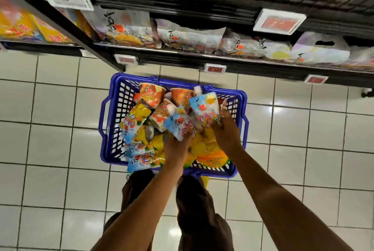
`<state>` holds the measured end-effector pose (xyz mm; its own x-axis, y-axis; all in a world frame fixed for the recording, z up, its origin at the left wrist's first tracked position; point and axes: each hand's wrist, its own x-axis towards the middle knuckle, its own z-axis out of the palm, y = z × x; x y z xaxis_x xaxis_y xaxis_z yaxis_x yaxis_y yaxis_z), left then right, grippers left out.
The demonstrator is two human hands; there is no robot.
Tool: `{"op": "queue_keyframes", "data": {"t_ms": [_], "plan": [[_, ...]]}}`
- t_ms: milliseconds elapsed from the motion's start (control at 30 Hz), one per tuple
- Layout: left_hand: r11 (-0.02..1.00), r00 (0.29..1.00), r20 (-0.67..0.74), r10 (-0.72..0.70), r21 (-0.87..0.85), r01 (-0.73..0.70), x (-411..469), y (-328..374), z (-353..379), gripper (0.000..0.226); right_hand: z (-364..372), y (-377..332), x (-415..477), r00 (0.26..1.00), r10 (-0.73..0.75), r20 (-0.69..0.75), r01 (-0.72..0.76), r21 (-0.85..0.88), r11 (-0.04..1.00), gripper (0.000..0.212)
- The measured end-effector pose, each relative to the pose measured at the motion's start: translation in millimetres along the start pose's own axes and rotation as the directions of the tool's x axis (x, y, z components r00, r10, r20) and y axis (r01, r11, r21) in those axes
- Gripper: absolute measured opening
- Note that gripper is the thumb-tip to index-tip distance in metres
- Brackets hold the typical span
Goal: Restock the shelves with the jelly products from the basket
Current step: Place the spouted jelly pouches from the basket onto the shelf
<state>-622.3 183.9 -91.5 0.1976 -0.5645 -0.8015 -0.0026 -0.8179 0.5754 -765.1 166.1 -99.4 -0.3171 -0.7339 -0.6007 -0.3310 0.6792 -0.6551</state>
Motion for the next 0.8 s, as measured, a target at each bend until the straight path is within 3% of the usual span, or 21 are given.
{"op": "queue_keyframes", "data": {"t_ms": [100,200,267,367,467,533,633,700,800], "plan": [[0.958,0.977,0.115,0.177,0.207,-0.198,-20,43,-32,0.027,-25,-35,-33,0.998,0.049,-0.039,-0.035,0.315,0.948,0.031],[0.957,0.963,0.142,0.229,0.148,-0.249,-51,99,-55,0.028,-46,-83,-67,0.992,0.125,0.015,-0.108,0.620,0.777,0.037],[0.953,0.949,0.155,0.273,0.088,-0.289,-81,142,-70,0.015,-63,-120,-89,0.980,0.185,0.069,-0.177,0.719,0.672,0.046],[0.935,0.926,0.132,0.354,-0.038,-0.352,-134,202,-93,0.008,-90,-182,-127,0.982,0.153,0.111,-0.184,0.747,0.639,0.055],[0.885,0.870,0.164,0.466,-0.095,-0.456,-195,260,-114,0.019,-121,-248,-170,0.997,0.000,0.079,-0.066,0.831,0.552,0.052],[0.842,0.825,0.173,0.537,-0.154,-0.516,-237,298,-127,0.020,-145,-292,-200,0.994,-0.102,0.026,0.039,0.810,0.585,0.061],[0.745,0.730,0.144,0.668,-0.129,-0.655,-305,358,-149,0.012,-182,-355,-251,0.944,-0.324,-0.066,0.271,0.715,0.645,0.041],[0.677,0.664,0.135,0.736,-0.129,-0.724,-347,392,-161,0.016,-203,-391,-279,0.902,-0.410,-0.138,0.385,0.688,0.615,0.028],[0.552,0.544,0.094,0.834,-0.192,-0.812,-408,444,-180,0.022,-234,-448,-321,0.823,-0.525,-0.215,0.518,0.663,0.540,0.037]]}}
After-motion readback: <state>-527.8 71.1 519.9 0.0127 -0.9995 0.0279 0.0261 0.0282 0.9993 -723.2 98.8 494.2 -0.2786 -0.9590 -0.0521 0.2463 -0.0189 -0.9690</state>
